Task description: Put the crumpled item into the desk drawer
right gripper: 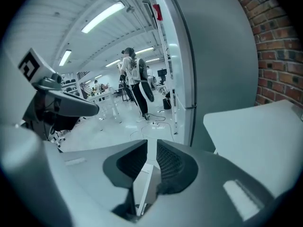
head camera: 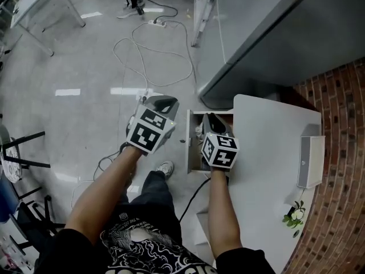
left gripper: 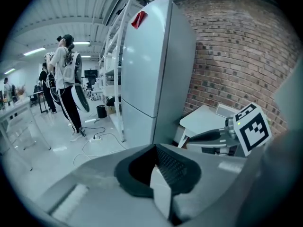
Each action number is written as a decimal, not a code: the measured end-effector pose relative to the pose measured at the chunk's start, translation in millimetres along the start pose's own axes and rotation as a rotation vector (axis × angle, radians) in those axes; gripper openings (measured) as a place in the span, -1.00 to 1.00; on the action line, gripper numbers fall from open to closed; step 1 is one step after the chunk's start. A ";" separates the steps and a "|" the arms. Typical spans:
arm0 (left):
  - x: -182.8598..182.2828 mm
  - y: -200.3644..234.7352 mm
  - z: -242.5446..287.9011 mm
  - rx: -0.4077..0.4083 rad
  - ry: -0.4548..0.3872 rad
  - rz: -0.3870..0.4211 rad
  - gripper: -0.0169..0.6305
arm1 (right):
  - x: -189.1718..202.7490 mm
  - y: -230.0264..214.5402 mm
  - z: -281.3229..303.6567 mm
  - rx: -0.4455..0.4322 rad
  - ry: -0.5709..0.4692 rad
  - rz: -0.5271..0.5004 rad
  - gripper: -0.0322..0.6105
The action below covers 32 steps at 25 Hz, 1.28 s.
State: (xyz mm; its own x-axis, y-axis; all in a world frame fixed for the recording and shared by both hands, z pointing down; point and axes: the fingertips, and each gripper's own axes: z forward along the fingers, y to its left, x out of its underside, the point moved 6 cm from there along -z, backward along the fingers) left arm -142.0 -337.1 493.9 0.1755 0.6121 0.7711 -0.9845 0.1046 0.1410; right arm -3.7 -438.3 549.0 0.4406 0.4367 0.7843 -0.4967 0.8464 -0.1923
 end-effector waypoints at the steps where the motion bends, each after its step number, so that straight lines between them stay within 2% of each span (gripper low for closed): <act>1: -5.0 1.4 -4.6 -0.007 -0.010 0.003 -0.95 | -9.3 1.2 -3.2 0.001 -0.013 -0.008 -0.71; 6: -31.8 12.8 -26.0 -0.048 -0.070 0.013 -0.95 | -54.2 9.4 -14.6 -0.006 -0.081 -0.056 -0.74; 16: -62.9 29.2 -71.4 -0.120 -0.156 -0.007 -0.95 | -113.6 46.4 -41.3 -0.069 -0.154 -0.120 -0.77; 20: -76.3 37.0 -88.3 -0.145 -0.189 0.011 -0.95 | -132.1 55.0 -49.1 -0.077 -0.177 -0.144 -0.79; 27: -90.8 55.1 -110.0 -0.150 -0.224 0.019 -0.95 | -156.2 69.4 -59.8 -0.057 -0.215 -0.175 -0.80; 32: -99.3 65.9 -120.3 -0.119 -0.245 0.048 -0.95 | -165.3 83.6 -66.4 -0.019 -0.238 -0.171 -0.83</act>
State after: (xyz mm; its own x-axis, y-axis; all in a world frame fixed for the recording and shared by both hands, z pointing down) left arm -225.1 -296.7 351.9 0.1110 0.4121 0.9044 -0.9829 0.1802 0.0385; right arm -68.4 -419.5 364.1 0.3273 0.2055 0.9223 -0.4152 0.9081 -0.0549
